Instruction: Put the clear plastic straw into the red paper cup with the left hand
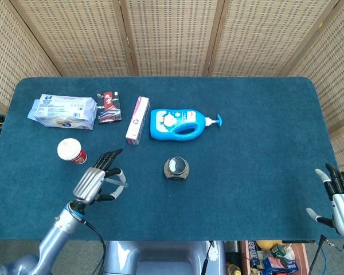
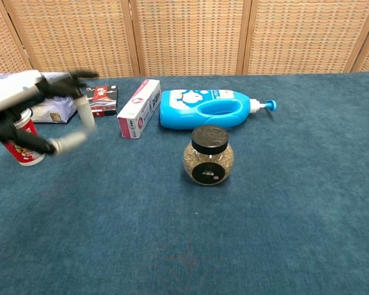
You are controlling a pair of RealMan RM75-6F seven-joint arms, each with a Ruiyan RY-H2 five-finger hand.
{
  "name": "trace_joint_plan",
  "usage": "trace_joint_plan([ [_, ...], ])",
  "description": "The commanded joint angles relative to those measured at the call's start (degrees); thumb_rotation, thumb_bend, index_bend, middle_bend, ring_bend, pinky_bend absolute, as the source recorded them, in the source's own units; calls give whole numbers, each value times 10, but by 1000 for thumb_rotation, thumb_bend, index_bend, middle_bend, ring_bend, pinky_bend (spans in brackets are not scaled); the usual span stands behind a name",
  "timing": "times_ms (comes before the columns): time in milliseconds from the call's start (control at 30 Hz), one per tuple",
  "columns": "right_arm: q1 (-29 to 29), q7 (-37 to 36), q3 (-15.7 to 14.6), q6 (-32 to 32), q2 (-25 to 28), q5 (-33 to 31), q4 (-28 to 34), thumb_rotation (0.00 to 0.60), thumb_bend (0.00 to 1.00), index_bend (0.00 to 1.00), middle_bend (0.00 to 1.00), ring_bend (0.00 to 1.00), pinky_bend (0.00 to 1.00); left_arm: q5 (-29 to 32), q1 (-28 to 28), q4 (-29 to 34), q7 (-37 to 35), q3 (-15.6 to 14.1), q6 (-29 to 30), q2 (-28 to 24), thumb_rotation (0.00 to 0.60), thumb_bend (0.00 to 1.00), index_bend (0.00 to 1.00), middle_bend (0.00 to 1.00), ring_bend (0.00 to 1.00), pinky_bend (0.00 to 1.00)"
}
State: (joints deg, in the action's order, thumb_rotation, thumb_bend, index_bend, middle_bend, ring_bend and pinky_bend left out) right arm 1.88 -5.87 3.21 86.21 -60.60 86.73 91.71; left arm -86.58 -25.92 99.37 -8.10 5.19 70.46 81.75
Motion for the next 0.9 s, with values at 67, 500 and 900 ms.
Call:
trace_joint_plan([
  [67,2,5,1,-5,-2,-4,0,600,0,0,0,0,0,-31,-3,8,-250,49,48,-108,600,413,581,0,0,0],
  [500,12,15,7,-29,-10,-26,-7,600,0,0,0,0,0,-13,-8,-130,-598,68,50,-167,600,415,581,0,0,0],
  [900,13,16,16,-34,-13,-49,-13,600,0,0,0,0,0,10,-27,-252,-737,64,4,-135,600,423,581,0,0,0],
])
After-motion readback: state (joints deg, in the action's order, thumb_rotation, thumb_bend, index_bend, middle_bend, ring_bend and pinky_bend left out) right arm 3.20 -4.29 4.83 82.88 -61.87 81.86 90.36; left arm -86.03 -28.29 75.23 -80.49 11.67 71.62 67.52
